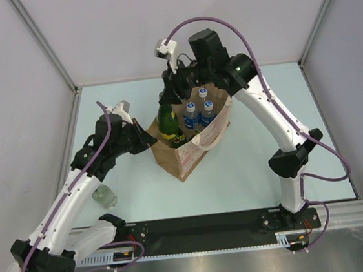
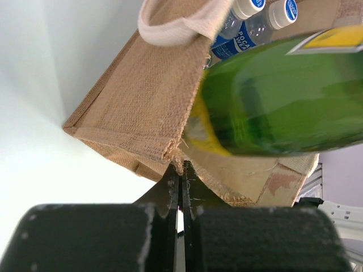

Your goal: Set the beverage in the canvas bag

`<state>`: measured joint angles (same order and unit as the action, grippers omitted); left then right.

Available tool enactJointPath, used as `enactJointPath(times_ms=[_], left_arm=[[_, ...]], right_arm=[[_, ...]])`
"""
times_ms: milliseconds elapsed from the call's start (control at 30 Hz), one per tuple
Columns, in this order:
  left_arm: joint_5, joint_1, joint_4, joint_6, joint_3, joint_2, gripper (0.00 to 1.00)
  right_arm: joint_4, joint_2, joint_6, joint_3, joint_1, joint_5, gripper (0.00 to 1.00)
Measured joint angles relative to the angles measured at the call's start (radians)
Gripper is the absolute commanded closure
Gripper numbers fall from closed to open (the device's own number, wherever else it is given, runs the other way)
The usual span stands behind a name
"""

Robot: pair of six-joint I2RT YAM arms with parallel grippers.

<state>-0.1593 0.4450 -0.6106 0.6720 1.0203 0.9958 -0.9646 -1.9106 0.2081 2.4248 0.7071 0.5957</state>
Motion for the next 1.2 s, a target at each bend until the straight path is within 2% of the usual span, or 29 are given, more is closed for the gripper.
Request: enactJointPath(times_ms=[400, 500, 733, 967, 1200], left_arm=[[-0.004, -0.028, -0.031, -0.001, -0.009, -0.022, 1.00], [-0.013, -0.040, -0.028, 0.000, -0.011, -0.023, 0.99], [-0.047, -0.072, -0.019, 0.002, -0.016, -0.024, 0.96], [-0.074, -0.100, -0.012, 0.002, -0.020, -0.024, 0.96], [-0.093, -0.110, -0.012, 0.001, -0.020, -0.024, 0.91]], right_arm=[[0.047, -0.076, 0.001, -0.045, 0.050, -0.004, 1.00], [0.150, -0.047, 0.011, -0.185, 0.055, -0.002, 1.00], [0.390, 0.053, 0.052, -0.627, 0.069, 0.000, 1.00], [0.571, 0.103, 0.062, -0.821, 0.077, 0.019, 1.00], [0.710, 0.138, 0.094, -0.910, 0.082, 0.048, 1.00]])
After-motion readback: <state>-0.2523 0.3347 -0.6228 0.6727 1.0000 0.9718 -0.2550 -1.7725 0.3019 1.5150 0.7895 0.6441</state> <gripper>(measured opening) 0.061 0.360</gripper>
